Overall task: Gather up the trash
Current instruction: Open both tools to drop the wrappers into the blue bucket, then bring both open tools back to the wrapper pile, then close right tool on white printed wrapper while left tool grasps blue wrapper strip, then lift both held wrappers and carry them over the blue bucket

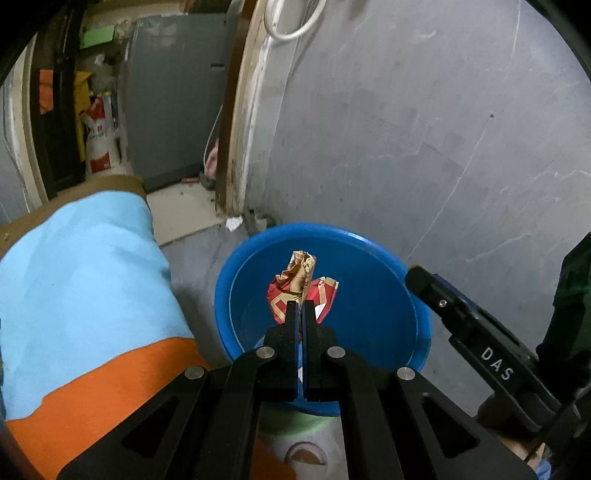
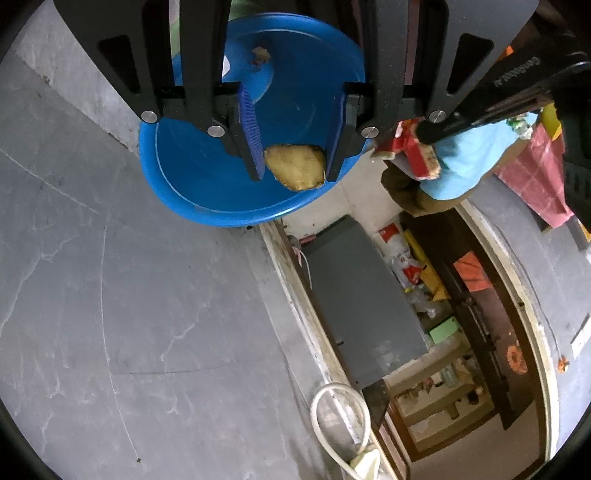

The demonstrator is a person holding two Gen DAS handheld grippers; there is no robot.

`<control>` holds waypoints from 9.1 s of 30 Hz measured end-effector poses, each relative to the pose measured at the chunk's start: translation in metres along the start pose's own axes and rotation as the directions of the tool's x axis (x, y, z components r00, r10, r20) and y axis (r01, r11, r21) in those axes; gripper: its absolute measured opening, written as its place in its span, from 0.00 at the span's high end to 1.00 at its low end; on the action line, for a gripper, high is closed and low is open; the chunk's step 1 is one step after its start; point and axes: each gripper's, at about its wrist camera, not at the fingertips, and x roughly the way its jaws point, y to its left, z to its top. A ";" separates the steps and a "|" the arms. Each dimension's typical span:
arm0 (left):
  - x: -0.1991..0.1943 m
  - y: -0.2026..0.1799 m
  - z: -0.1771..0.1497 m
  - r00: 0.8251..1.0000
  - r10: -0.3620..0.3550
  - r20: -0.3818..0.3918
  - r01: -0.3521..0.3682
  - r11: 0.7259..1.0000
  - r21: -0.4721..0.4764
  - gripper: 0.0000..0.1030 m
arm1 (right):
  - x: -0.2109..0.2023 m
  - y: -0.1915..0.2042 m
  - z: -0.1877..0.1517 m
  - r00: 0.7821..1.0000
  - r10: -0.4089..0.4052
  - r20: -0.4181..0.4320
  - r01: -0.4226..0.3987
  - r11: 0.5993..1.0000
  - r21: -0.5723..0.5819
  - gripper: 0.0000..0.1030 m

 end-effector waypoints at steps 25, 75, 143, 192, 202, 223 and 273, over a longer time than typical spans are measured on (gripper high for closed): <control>-0.045 0.025 -0.008 0.989 0.095 0.114 -0.088 0.994 -0.065 0.59 | -0.005 -0.002 0.004 0.999 -0.036 0.032 0.035 0.999 0.027 0.28; -0.278 0.141 -0.124 0.579 0.628 0.520 -0.526 0.775 -0.350 0.02 | -0.069 0.220 -0.052 0.864 0.384 0.327 -0.191 0.849 -0.492 0.00; -0.214 0.225 -0.139 0.860 0.496 0.122 -0.413 0.815 -0.406 0.02 | 0.004 0.228 -0.106 0.860 0.341 -0.380 -0.500 0.717 -0.487 0.80; -0.186 0.202 -0.131 0.952 0.296 0.074 -0.276 0.940 -0.201 0.98 | 0.021 0.221 -0.102 0.875 0.326 -0.357 -0.468 0.760 -0.451 0.79; -0.204 0.176 -0.144 0.944 0.301 0.135 -0.265 0.936 -0.232 1.00 | 0.008 0.216 -0.104 0.875 0.357 -0.326 -0.477 0.754 -0.452 0.81; -0.232 0.089 -0.104 0.845 0.294 0.447 -0.272 0.956 -0.113 1.00 | -0.070 0.181 -0.060 0.896 0.408 0.173 -0.263 0.803 -0.535 0.81; -0.004 -0.011 -0.018 1.000 -0.012 -0.011 0.013 1.000 0.013 1.00 | -0.027 0.002 -0.002 0.999 -0.001 0.050 0.005 0.997 -0.075 0.78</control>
